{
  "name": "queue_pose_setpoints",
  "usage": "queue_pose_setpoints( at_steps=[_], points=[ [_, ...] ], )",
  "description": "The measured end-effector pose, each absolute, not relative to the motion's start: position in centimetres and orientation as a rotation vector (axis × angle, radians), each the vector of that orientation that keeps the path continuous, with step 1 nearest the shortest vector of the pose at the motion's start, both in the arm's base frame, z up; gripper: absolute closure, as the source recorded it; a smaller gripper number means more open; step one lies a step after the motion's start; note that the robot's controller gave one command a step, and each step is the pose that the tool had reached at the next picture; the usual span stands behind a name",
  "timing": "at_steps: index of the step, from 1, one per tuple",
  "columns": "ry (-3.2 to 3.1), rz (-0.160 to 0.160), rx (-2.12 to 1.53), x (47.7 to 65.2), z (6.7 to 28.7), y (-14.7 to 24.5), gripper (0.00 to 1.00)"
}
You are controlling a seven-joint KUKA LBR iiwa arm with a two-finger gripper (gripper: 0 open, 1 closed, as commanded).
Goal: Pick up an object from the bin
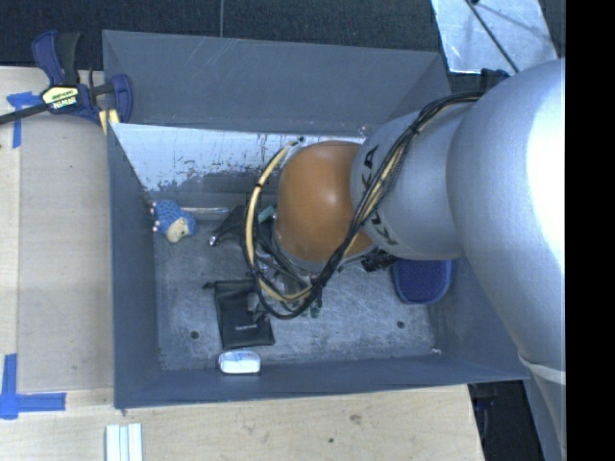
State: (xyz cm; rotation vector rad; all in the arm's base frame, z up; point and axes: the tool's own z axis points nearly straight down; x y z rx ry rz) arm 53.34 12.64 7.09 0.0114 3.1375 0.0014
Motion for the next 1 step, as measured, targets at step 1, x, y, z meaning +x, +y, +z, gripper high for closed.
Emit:
queue_pose_setpoints(
  at_steps=[1],
  points=[
    [3.132, 0.002, -0.072, 51.98, 21.44, 13.14, 1.0]
  ],
)
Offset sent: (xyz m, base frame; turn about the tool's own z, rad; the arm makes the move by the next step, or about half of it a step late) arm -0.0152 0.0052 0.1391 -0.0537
